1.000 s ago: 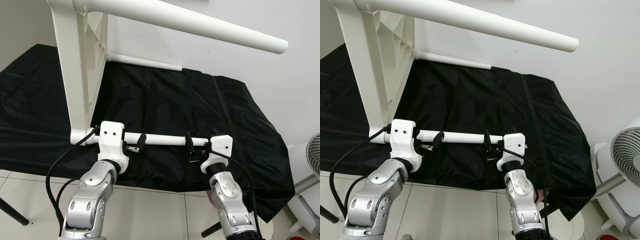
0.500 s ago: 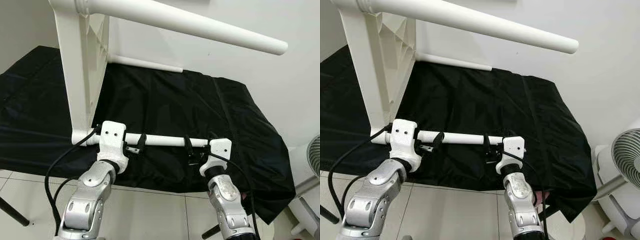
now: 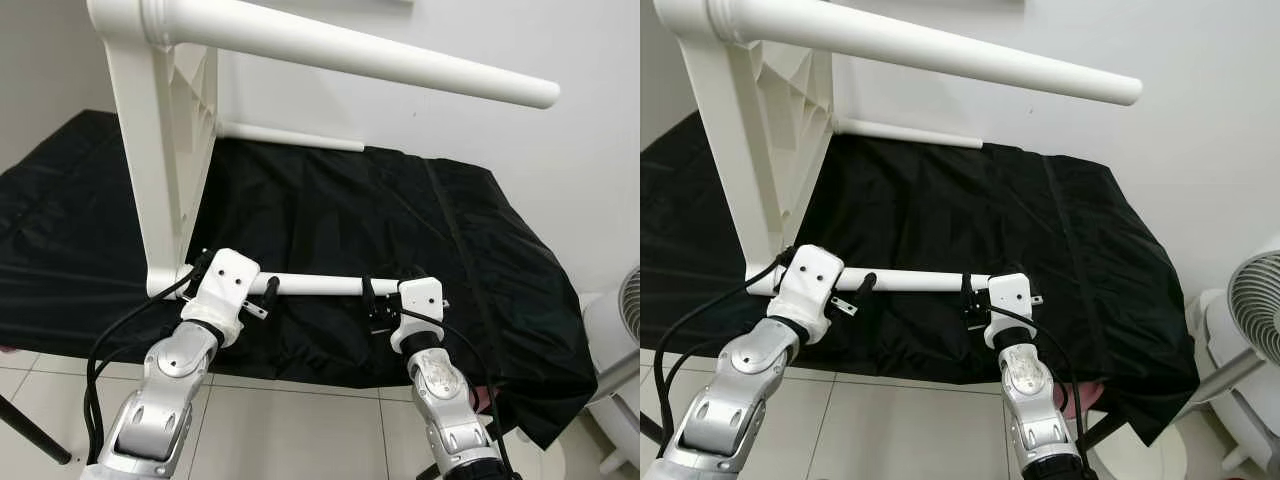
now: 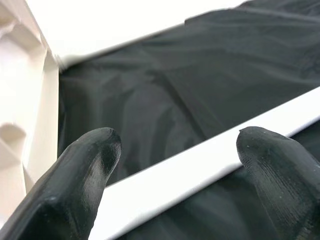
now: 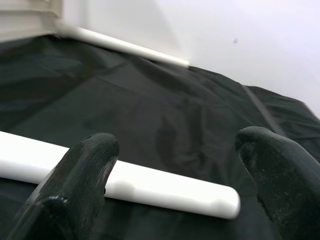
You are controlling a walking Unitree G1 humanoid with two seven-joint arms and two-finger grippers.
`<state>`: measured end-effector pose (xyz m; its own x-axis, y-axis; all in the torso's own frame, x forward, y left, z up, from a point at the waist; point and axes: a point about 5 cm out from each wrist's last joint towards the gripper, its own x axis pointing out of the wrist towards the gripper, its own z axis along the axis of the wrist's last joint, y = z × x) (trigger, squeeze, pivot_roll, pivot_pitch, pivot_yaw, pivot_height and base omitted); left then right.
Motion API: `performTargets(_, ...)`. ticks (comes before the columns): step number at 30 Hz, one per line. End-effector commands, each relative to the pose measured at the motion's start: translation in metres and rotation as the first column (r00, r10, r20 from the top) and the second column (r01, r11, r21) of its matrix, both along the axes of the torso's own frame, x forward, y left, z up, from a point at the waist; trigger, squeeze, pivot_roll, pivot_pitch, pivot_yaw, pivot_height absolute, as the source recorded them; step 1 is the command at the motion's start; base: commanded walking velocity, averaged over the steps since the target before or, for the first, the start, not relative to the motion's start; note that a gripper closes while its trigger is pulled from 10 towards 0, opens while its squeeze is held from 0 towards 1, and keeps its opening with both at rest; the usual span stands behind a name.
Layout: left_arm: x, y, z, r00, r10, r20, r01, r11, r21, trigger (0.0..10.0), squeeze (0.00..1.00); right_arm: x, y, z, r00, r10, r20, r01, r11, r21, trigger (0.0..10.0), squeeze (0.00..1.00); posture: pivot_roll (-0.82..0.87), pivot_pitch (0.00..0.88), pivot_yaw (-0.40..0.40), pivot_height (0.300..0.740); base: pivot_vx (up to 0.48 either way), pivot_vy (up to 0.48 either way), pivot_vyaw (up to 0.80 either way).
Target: Building children table
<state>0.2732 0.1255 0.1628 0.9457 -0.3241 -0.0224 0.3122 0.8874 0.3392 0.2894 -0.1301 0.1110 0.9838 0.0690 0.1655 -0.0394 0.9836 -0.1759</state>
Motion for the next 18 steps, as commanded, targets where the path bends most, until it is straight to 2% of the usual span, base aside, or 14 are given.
performTargets(1,0.002,0.000,0.001,0.998,0.047,0.042,-0.047,0.999,0.000,10.0,0.00,0.002,-0.003,0.001,0.999,-0.041,-0.003,0.041,0.999,-0.008,10.0,0.00,0.04,0.000,-0.045,0.740,0.000,0.000,0.00)
performTargets(4,0.002,0.001,0.000,0.998,0.059,0.038,-0.059,0.998,-0.019,10.0,0.00,-0.001,-0.002,-0.002,1.000,-0.017,-0.025,0.017,1.000,0.022,10.0,0.00,0.04,0.000,-0.054,0.740,0.000,0.000,0.00)
performTargets(5,0.001,0.003,-0.003,0.996,0.084,0.020,-0.083,0.995,-0.062,10.0,0.00,-0.006,-0.003,-0.005,0.998,-0.005,-0.057,0.010,0.996,0.089,10.0,0.00,0.04,0.000,-0.064,0.740,0.000,0.000,0.00)
performTargets(8,-0.001,0.006,-0.009,0.992,0.122,-0.013,-0.122,0.988,-0.098,10.0,0.00,-0.012,-0.006,-0.007,0.998,0.000,-0.064,0.008,0.992,0.124,10.0,0.00,0.04,0.000,-0.072,0.740,0.000,0.000,0.00)
performTargets(9,-0.005,0.014,-0.017,0.980,0.184,-0.073,-0.195,0.958,-0.210,10.0,0.00,-0.022,-0.012,-0.002,1.000,-0.019,-0.019,0.022,0.988,0.154,10.0,0.00,0.03,0.000,-0.080,0.740,0.000,0.000,0.00)
performTargets(10,-0.008,0.016,-0.019,0.976,0.203,-0.084,-0.218,0.941,-0.259,10.0,0.00,-0.025,-0.014,0.003,0.999,-0.029,0.015,0.026,0.987,0.158,10.0,0.00,0.03,0.000,-0.080,0.740,0.000,0.000,0.00)
performTargets(14,-0.011,0.017,-0.022,0.973,0.206,-0.104,-0.228,0.919,-0.320,10.0,0.00,-0.029,-0.015,0.009,0.998,-0.030,0.063,0.021,0.989,0.149,10.0,0.00,0.03,0.000,-0.080,0.740,0.000,0.000,0.00)
performTargets(15,-0.014,0.018,-0.022,0.976,0.215,-0.032,-0.214,0.925,-0.315,10.0,0.00,-0.033,-0.015,0.009,0.995,-0.020,0.098,0.009,0.993,0.115,10.0,0.00,0.03,0.000,-0.079,0.740,0.000,0.000,0.00)
performTargets(16,-0.014,0.018,-0.022,0.976,0.215,-0.032,-0.214,0.925,-0.315,10.0,0.00,-0.033,-0.015,0.009,0.995,-0.020,0.098,0.009,0.993,0.115,10.0,0.00,0.03,0.000,-0.079,0.740,0.000,0.000,0.00)
performTargets(17,-0.019,0.020,-0.021,0.975,0.217,0.042,-0.193,0.929,-0.317,10.0,0.00,-0.036,-0.014,0.008,0.993,-0.013,0.116,0.003,0.997,0.080,10.0,0.00,0.02,0.000,-0.075,0.740,0.000,0.000,0.00)
performTargets(18,-0.023,0.023,-0.024,0.970,0.236,0.065,-0.202,0.920,-0.335,10.0,0.00,-0.038,-0.015,0.006,0.993,-0.014,0.119,0.004,0.996,0.085,10.0,0.00,0.01,0.000,-0.082,0.740,0.000,0.000,0.00)
